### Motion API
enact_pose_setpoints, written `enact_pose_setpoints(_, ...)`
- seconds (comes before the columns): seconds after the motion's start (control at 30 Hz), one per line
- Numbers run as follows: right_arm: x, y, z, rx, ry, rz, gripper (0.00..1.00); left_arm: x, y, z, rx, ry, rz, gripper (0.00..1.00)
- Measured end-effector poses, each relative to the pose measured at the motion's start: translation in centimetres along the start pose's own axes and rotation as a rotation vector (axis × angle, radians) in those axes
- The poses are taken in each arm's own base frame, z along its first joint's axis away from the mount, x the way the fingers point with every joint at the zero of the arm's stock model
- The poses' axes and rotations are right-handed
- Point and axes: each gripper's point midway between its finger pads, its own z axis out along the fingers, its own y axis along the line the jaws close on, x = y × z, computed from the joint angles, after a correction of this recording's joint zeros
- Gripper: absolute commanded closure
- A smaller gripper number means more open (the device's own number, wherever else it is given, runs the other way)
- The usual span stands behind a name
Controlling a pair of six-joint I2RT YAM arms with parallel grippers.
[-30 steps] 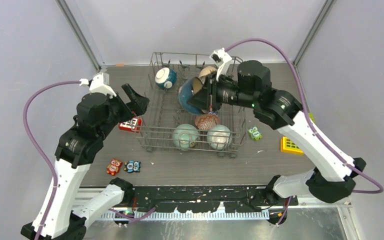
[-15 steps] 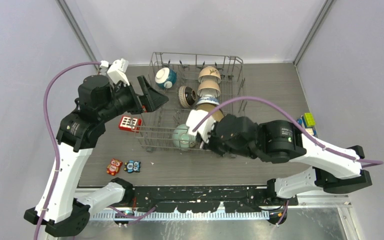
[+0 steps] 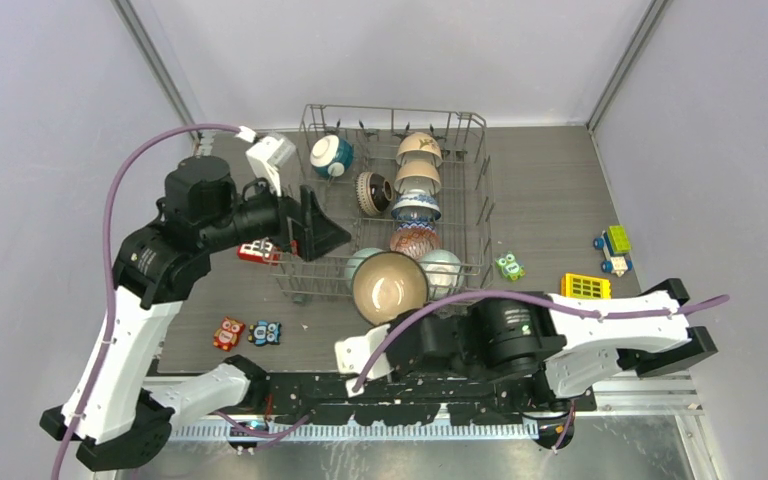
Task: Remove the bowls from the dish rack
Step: Place the bowl at the center of the board.
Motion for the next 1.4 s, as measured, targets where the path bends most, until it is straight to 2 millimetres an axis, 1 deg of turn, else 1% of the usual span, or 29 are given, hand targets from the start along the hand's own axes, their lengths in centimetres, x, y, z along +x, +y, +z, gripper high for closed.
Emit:
enact_pose_setpoints(0.1,-0.2,1.2,0.9,-0.019,0.029,-0.065,0.99,1.8,-0.5,0.6,0.010,0.079,0.060,0.03)
enact_pose_setpoints(0.17,-0.3,1.7,1.4,-0.024,0.045,-0.092,0.99,3.2,-1.2,1.3,0.018,0.146,0.108,0.04)
enact_pose_setpoints(0.23,-0.3,1.9,1.8,-0.024,0.057,-0.111,0.99,4.2,-1.9,1.9,0.024,0.197,0.156,0.07)
enact_pose_setpoints(0.33,-0.3,2.0,2.0,-0.022,0.069,-0.124,0.99,5.2,-3.3,2.7,0.023,0.259,0.244,0.13)
enact_pose_setpoints(0.4,-0.2,2.0,2.1,-0.019,0.073,-0.129,0.99,5.7,-3.9,3.1,0.004,0.293,0.303,0.16)
enact_pose_setpoints(0.5,-0.2,1.9,2.0,-0.015,0.077,-0.133,0.99,6.6,-3.8,3.7,-0.043,0.342,0.360,0.18)
enact_pose_setpoints(0.6,-0.1,1.9,2.0,-0.015,0.079,-0.135,0.99,7.5,-2.9,4.0,-0.100,0.392,0.403,0.20)
enact_pose_setpoints(0.67,-0.1,2.0,2.0,-0.016,0.079,-0.136,0.99,7.9,-2.2,4.0,-0.131,0.415,0.417,0.22)
enact_pose_setpoints(0.8,0.0,2.0,1.9,-0.020,0.083,-0.138,0.99,8.2,-1.2,3.3,-0.173,0.446,0.444,0.34)
enact_pose_setpoints(0.87,0.0,2.1,1.9,-0.023,0.084,-0.140,0.99,8.1,-0.9,3.1,-0.192,0.455,0.455,0.38)
enact_pose_setpoints(1.03,0.1,2.2,1.9,-0.028,0.086,-0.141,0.99,8.2,-0.4,3.4,-0.223,0.484,0.470,0.38)
enact_pose_setpoints(1.2,0.1,2.2,1.9,-0.030,0.086,-0.141,0.99,8.1,-0.6,4.0,-0.236,0.505,0.488,0.40)
enact_pose_setpoints(1.33,0.1,2.3,1.9,-0.035,0.085,-0.141,0.99,7.8,-1.5,4.3,-0.230,0.508,0.519,0.50)
enact_pose_setpoints(1.4,0.1,2.3,1.9,-0.035,0.084,-0.141,0.99,8.0,-1.7,4.6,-0.228,0.522,0.538,0.55)
